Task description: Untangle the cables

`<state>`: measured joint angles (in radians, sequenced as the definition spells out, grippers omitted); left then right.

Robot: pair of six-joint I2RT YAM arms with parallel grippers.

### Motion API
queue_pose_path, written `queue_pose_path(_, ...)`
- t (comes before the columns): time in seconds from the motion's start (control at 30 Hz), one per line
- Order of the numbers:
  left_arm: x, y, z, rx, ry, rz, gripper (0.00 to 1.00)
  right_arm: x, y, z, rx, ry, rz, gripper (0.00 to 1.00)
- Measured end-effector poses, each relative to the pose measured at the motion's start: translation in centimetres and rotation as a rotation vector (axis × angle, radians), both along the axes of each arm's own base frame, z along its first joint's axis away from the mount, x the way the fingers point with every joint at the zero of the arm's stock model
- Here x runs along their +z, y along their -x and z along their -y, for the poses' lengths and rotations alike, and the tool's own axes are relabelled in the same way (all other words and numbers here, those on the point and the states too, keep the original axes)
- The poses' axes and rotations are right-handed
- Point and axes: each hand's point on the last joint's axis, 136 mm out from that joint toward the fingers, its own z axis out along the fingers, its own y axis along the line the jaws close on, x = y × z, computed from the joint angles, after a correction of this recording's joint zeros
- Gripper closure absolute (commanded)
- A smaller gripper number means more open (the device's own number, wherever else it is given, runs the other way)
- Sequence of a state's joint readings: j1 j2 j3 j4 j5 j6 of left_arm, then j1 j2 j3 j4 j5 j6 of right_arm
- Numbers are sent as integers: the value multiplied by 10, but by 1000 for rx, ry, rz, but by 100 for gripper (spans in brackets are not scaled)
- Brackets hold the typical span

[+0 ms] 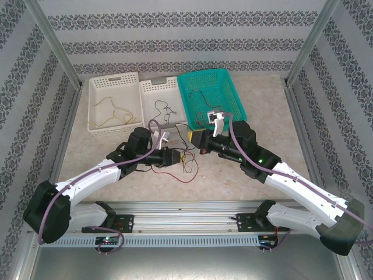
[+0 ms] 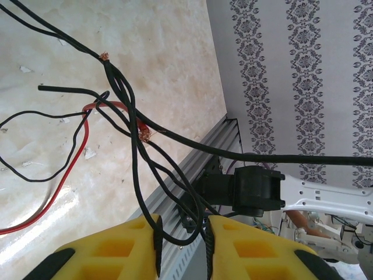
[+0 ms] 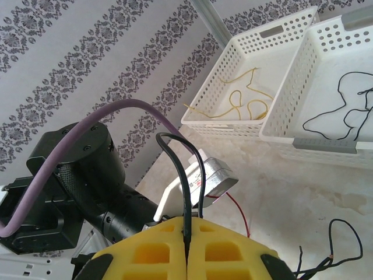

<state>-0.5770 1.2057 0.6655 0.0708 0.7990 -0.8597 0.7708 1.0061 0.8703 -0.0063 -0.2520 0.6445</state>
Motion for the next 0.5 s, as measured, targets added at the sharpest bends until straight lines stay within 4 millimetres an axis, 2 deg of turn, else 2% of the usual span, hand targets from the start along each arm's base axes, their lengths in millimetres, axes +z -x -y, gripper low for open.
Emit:
queue_pose_path(0.3,0,-2,-1,13,-6,5,84,1,3,-3,12,-4,-2,100)
queue_pose_path(0.5,-1,-3,-1,15,-8,7,95,0,3,-3,12,-4,-2,100)
